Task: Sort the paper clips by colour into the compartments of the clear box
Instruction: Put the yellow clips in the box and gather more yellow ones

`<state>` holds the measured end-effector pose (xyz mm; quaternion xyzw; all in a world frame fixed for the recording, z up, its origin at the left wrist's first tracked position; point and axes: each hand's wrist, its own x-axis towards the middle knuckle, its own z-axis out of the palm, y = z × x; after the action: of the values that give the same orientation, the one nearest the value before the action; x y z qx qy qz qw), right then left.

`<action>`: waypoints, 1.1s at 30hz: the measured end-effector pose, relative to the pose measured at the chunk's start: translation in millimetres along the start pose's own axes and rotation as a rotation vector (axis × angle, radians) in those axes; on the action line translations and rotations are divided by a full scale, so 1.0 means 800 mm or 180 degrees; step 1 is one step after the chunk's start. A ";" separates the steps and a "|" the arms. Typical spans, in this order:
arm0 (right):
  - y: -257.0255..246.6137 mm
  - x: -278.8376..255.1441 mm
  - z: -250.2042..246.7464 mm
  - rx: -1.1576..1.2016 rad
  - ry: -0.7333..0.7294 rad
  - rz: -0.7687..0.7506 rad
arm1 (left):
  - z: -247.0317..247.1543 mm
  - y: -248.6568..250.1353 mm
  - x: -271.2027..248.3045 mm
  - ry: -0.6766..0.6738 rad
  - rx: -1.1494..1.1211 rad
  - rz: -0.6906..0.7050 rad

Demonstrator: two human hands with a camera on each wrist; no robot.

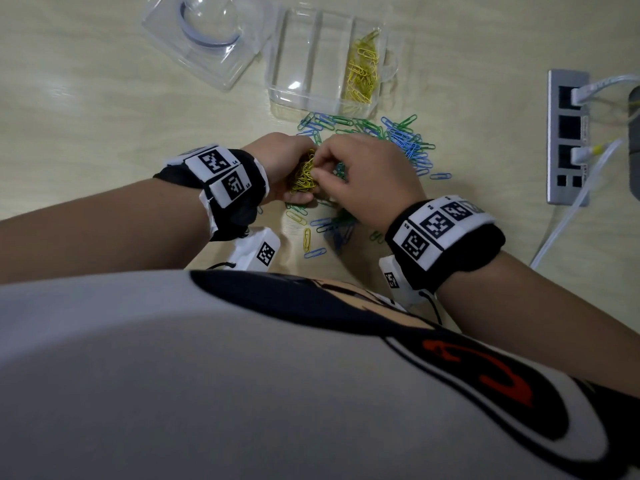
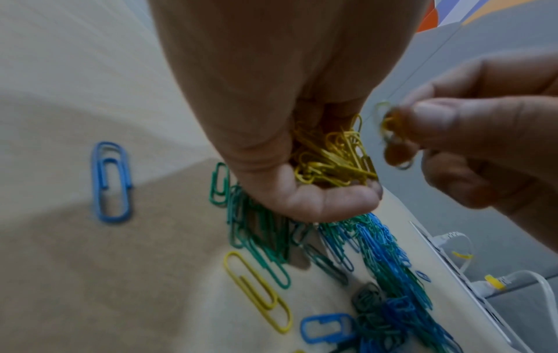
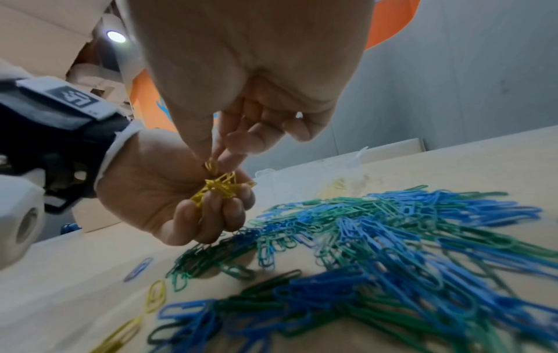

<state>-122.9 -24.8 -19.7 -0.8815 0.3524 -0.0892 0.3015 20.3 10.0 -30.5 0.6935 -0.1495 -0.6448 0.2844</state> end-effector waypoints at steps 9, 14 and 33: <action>0.016 -0.012 0.006 -0.0174 -0.0024 0.0241 | -0.016 -0.001 0.004 -0.0099 -0.0272 -0.0132; 0.003 -0.025 0.030 -0.1079 -0.1506 -0.0560 | -0.023 -0.001 0.003 -0.0073 -0.0319 -0.0163; -0.023 0.017 0.005 -0.0607 -0.0424 -0.0280 | -0.027 -0.008 -0.003 0.0189 -0.0062 -0.0039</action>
<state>-100.8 -21.7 -12.5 -0.9247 0.2995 -0.0096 0.2348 40.3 20.5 -31.9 0.7105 -0.1305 -0.6271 0.2915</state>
